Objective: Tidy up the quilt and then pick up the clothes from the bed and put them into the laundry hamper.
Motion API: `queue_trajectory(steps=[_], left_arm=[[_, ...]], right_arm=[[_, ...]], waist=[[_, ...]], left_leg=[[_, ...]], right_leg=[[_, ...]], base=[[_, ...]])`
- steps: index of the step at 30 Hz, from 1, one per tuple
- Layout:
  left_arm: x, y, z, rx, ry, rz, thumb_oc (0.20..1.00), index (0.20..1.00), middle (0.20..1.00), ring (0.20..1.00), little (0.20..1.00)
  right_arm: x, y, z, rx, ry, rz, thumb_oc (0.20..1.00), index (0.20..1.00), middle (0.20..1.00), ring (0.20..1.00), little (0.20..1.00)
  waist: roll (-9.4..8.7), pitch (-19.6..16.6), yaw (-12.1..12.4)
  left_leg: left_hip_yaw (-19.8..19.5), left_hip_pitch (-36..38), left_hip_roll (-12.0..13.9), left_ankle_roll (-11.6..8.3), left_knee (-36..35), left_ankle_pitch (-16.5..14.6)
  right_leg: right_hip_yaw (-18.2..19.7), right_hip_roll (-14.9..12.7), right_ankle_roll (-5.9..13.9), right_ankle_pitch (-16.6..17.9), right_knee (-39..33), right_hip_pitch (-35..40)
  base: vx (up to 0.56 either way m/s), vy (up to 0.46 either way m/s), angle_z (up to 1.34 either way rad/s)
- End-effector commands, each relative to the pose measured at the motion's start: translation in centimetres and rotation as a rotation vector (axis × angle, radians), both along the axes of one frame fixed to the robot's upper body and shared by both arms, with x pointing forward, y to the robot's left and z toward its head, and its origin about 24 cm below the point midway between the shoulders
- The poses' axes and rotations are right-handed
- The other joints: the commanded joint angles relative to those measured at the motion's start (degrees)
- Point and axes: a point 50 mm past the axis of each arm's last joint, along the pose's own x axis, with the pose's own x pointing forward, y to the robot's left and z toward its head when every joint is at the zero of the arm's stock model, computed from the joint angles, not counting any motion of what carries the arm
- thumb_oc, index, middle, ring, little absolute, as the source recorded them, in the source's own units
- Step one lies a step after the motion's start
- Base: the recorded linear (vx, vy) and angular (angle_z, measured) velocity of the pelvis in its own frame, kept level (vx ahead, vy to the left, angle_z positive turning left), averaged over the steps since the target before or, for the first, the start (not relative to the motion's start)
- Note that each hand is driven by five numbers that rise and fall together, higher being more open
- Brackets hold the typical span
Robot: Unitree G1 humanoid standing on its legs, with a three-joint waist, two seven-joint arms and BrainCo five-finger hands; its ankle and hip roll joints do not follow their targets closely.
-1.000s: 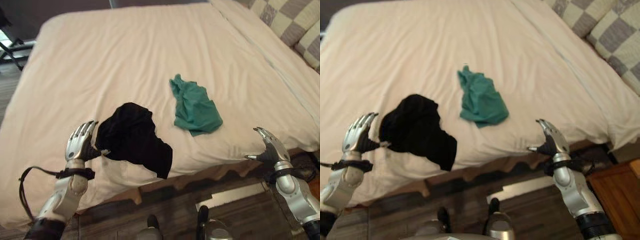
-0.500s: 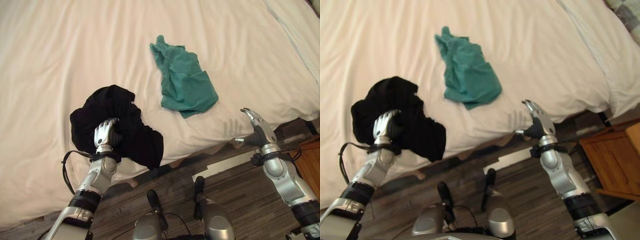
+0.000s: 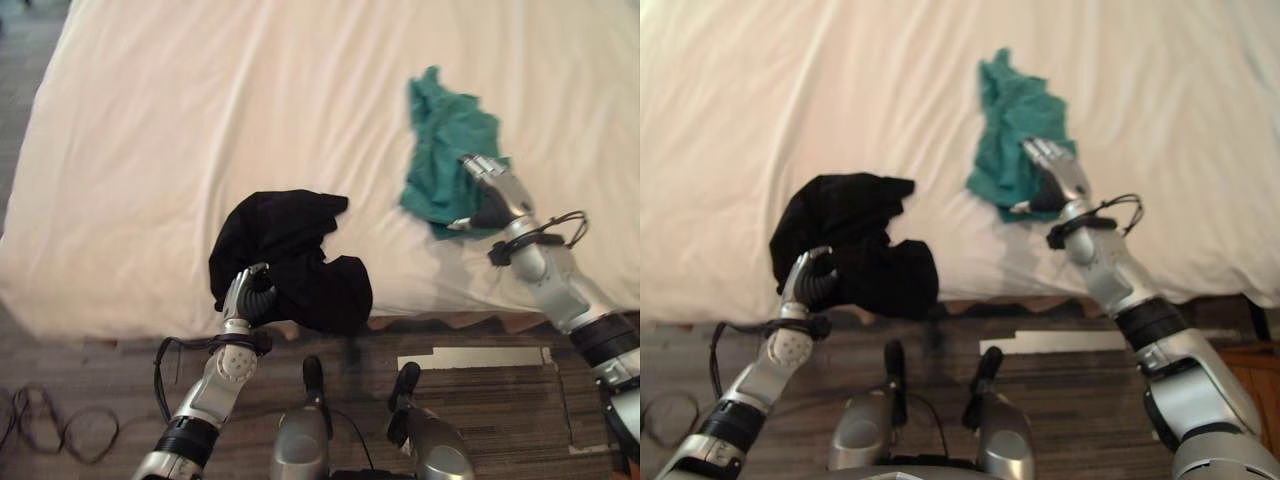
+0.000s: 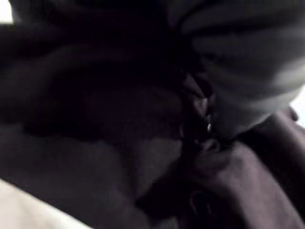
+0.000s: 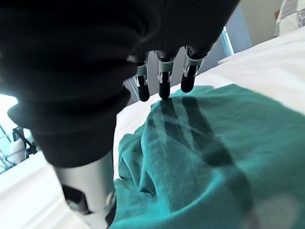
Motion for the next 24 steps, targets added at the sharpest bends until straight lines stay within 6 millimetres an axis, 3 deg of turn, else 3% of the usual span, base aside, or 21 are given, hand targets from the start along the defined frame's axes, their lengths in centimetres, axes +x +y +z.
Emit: queue_trajectory(steps=[1, 2, 3, 4, 7, 8, 9, 10, 11, 12, 13, 14, 15, 16, 17, 20, 24], left_arm=[[-12.3, 6.5, -8.0, 0.009, 0.518, 0.265, 0.2, 0.2, 0.2, 0.2, 0.2], [-12.2, 6.4, -8.0, 0.006, 0.517, 0.266, 0.2, 0.2, 0.2, 0.2, 0.2], [-12.7, 6.1, -8.4, -0.056, 0.529, 0.285, 0.2, 0.2, 0.2, 0.2, 0.2], [-12.8, 5.9, -8.5, -0.077, 0.529, 0.29, 0.2, 0.2, 0.2, 0.2, 0.2], [-12.4, 5.3, -8.6, -0.14, 0.522, 0.282, 0.2, 0.2, 0.2, 0.2, 0.2], [-12.4, 5.3, -8.6, -0.141, 0.523, 0.281, 0.2, 0.2, 0.2, 0.2, 0.2], [-12.1, 4.7, -8.6, -0.17, 0.523, 0.266, 0.2, 0.2, 0.2, 0.2, 0.2], [-12.1, 4.7, -8.6, -0.169, 0.524, 0.266, 0.2, 0.2, 0.2, 0.2, 0.2], [-11.8, 4.3, -8.8, -0.177, 0.526, 0.255, 0.2, 0.2, 0.2, 0.2, 0.2], [-11.7, 4.1, -8.9, -0.188, 0.529, 0.256, 0.2, 0.2, 0.2, 0.2, 0.2], [-11.6, 3.8, -9.3, -0.2, 0.547, 0.259, 0.2, 0.2, 0.2, 0.2, 0.2], [-11.8, 3.8, -9.5, -0.2, 0.561, 0.264, 0.2, 0.2, 0.2, 0.2, 0.2], [-11.8, 3.9, -9.5, -0.195, 0.565, 0.261, 0.2, 0.2, 0.2, 0.2, 0.2], [-11.8, 4.3, -9.5, -0.183, 0.57, 0.273, 0.2, 0.2, 0.2, 0.2, 0.2], [-12.0, 5.3, -9.6, -0.154, 0.595, 0.294, 0.2, 0.2, 0.2, 0.2, 0.2], [-12.1, 6.4, -9.4, -0.124, 0.619, 0.298, 0.2, 0.2, 0.2, 0.2, 0.2], [-12.2, 7.3, -8.8, -0.132, 0.614, 0.307, 0.2, 0.2, 0.2, 0.2, 0.2]], right_arm=[[1.1, -4.2, 4.6, 0.001, -0.063, -0.162, 1.0, 1.0, 1.0, 1.0, 1.0], [1.2, -4.1, 4.7, -0.001, -0.065, -0.16, 1.0, 1.0, 1.0, 1.0, 1.0], [1.5, -7.0, 4.7, 0.025, -0.007, -0.277, 1.0, 1.0, 1.0, 1.0, 1.0], [1.5, -8.2, 4.8, 0.029, 0.014, -0.325, 0.2, 0.2, 0.2, 0.2, 0.2], [0.5, -12.3, 2.9, 0.1, 0.149, -0.479, 0.2, 0.2, 0.2, 0.2, 0.2], [0.5, -12.3, 2.9, 0.1, 0.149, -0.479, 0.2, 0.2, 0.2, 0.2, 0.2], [-0.5, -13.9, 0.5, 0.185, 0.214, -0.532, 0.2, 0.2, 0.2, 0.2, 0.2], [-0.5, -13.9, 0.5, 0.186, 0.215, -0.532, 0.2, 0.2, 0.2, 0.2, 0.2], [-1.1, -14.1, -0.9, 0.268, 0.229, -0.528, 0.2, 0.2, 0.2, 0.2, 0.2], [-1.3, -13.9, -2.0, 0.324, 0.242, -0.512, 0.2, 0.2, 0.2, 0.2, 0.2], [-2.8, -12.9, -6.2, 0.491, 0.28, -0.459, 0.2, 0.2, 0.2, 0.2, 0.2], [-4.0, -12.3, -8.4, 0.558, 0.309, -0.424, 0.2, 0.2, 0.2, 0.2, 0.2], [-4.3, -12.4, -8.6, 0.561, 0.312, -0.429, 0.2, 0.2, 0.2, 0.2, 0.2], [-5.8, -11.4, -10.5, 0.631, 0.33, -0.384, 0.2, 0.2, 0.2, 0.2, 0.2], [-9.7, -10.1, -15.3, 0.719, 0.453, -0.368, 0.2, 0.2, 0.2, 0.2, 0.2], [-15.8, -7.9, -22.1, 0.835, 0.677, -0.427, 0.2, 0.2, 0.2, 0.2, 0.2], [-20.0, -5.9, -25.8, 0.891, 0.835, -0.474, 0.2, 0.2, 0.2, 0.2, 0.2]], waist=[[-0.6, 2.3, 5.1], [-0.54, 2.3, 4.9], [0.34, 2.3, 6.1], [0.85, 2.3, 6.2], [1.93, 2.3, 6.7], [1.98, 2.3, 6.7], [2.38, 2.3, 6.4], [2.38, 2.3, 6.4], [2.44, 2.3, 5.9], [2.43, 2.3, 5.4], [1.89, 1.8, 3.8], [1.3, 0.9, 2.8], [1.24, 0.7, 3.1], [0.37, -0.3, 1.9], [-1.15, -2.4, 0.0], [-3.73, -5.6, -3.2], [-5.34, -8.7, -5.2]], left_leg=[[-1.1, -6.0, 3.3, -3.54, -0.8, 0.7], [-1.1, -6.1, 3.3, -3.54, -0.8, 0.8], [-1.6, -8.3, 3.1, -3.67, -1.7, 1.8], [-1.8, -9.2, 2.9, -3.71, -2.0, 2.2], [-2.3, -9.8, 2.4, -3.83, -2.9, 3.0], [-2.3, -9.8, 2.4, -3.83, -3.0, 3.1], [-2.6, -8.7, 2.0, -3.6, -3.1, 2.8], [-2.6, -8.7, 2.0, -3.6, -3.1, 2.8], [-2.6, -7.7, 1.7, -3.38, -3.2, 2.4], [-2.6, -7.1, 1.6, -3.19, -3.0, 2.1], [-2.4, -5.4, 1.0, -2.7, -2.5, 1.0], [-2.1, -4.5, 0.8, -2.39, -2.4, 0.2], [-2.1, -4.5, 0.7, -2.37, -2.4, 0.2], [-1.7, -3.5, 0.6, -2.07, -2.3, -0.6], [-1.1, -1.4, 0.0, -1.38, -2.0, -1.9], [0.3, 1.2, -0.9, -0.37, -2.8, -1.8], [0.7, 4.0, -1.6, 0.05, -4.2, -2.2]], right_leg=[[0.1, -6.8, 5.44, -6.6, 8.3, -8.4], [0.1, -6.8, 5.43, -6.6, 8.4, -8.5], [-0.7, -7.0, 5.57, -6.3, 9.0, -11.0], [-0.9, -7.1, 5.6, -6.3, 9.3, -11.9], [-1.6, -7.3, 5.84, -6.3, 8.9, -12.2], [-1.7, -7.3, 5.84, -6.3, 8.9, -12.2], [-1.6, -7.3, 5.98, -6.2, 8.3, -10.9], [-1.6, -7.3, 5.98, -6.2, 8.2, -10.9], [-1.5, -7.3, 6.14, -6.0, 7.6, -9.9], [-1.3, -7.4, 6.16, -5.9, 7.4, -9.3], [-0.9, -7.5, 6.44, -5.2, 6.3, -7.3], [-0.7, -7.6, 6.61, -4.9, 5.5, -6.4], [-0.7, -7.6, 6.65, -4.8, 5.4, -6.3], [-0.5, -7.6, 6.81, -4.6, 4.9, -5.4], [-0.4, -7.6, 6.96, -4.5, 4.2, -3.4], [-1.4, -8.1, 6.75, -3.8, 4.0, -1.0], [-0.9, -7.8, 7.09, -4.2, 4.3, 1.3]], base=[[0.0, -0.006, 0.19], [-0.04, -0.003, 0.21], [-0.08, 0.002, 0.31], [-0.1, 0.004, 0.39], [-0.05, 0.012, 0.3], [-0.03, 0.043, 0.27], [-0.01, 0.035, 0.2], [-0.02, 0.072, 0.2], [-0.01, 0.064, 0.11], [0.02, 0.134, 0.09], [0.07, 0.135, 0.04], [0.07, 0.11, 0.02], [0.09, 0.081, 0.01], [0.16, 0.09, -0.02], [0.22, 0.109, -0.09], [0.11, 0.092, -0.08], [0.03, 0.06, -0.1]])
